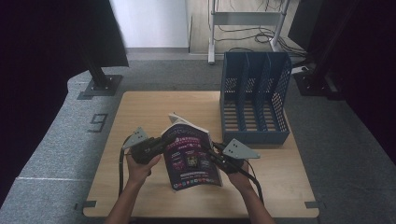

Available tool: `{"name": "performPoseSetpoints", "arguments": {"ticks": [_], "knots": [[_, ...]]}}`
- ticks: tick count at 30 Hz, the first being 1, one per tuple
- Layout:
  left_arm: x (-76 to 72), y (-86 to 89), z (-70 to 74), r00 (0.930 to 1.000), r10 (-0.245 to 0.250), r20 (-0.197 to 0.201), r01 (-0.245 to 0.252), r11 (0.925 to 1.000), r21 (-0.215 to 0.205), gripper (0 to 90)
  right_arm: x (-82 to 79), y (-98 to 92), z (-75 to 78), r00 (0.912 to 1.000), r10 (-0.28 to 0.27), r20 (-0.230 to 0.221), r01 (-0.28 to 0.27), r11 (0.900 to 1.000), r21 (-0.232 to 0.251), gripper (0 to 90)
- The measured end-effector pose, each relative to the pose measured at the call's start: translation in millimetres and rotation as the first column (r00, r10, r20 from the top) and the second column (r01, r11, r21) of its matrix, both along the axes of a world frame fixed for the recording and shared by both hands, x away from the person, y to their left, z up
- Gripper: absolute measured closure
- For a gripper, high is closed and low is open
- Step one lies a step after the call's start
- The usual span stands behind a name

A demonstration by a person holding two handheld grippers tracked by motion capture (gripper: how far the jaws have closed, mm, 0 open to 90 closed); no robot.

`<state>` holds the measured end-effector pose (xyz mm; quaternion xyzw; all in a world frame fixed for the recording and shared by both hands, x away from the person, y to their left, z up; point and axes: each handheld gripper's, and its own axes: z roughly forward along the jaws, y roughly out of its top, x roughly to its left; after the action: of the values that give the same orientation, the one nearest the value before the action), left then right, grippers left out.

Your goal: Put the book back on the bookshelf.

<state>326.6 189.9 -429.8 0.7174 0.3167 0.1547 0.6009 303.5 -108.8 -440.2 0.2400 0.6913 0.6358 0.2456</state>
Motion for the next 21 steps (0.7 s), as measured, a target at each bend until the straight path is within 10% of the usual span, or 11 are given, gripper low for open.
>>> {"name": "performPoseSetpoints", "arguments": {"ticks": [14, 21], "knots": [[1.1, 0.6, 28.4, 0.9946, 0.025, 0.100, -0.024, 0.9997, -0.010, 87.8, 2.0, 4.1, 19.4, 0.9961, -0.025, 0.085, 0.025, 1.000, 0.005, 80.0], [-4.7, -3.5, 24.5, 0.9945, -0.020, 0.103, 0.021, 0.9998, -0.002, 87.7, -2.6, -3.9, 9.3, 0.9987, -0.007, 0.052, 0.007, 1.000, -0.003, 78.2]]}}
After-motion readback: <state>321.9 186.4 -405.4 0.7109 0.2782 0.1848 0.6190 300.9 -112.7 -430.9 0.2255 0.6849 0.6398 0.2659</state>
